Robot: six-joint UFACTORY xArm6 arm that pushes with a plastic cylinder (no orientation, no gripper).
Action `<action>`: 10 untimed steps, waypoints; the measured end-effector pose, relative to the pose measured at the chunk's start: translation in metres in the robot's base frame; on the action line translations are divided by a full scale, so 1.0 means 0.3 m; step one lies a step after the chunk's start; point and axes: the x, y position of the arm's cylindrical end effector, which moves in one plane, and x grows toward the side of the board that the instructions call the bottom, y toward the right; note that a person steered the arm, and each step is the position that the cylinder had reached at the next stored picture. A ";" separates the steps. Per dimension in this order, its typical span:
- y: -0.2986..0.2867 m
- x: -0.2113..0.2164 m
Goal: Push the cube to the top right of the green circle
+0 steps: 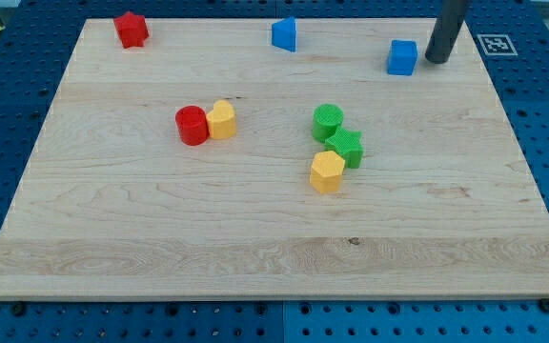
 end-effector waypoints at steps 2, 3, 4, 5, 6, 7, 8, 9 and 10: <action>-0.005 -0.042; -0.051 -0.158; -0.189 -0.151; -0.235 -0.058; -0.235 -0.010; -0.235 -0.002; -0.276 -0.003; -0.256 -0.066; -0.135 -0.095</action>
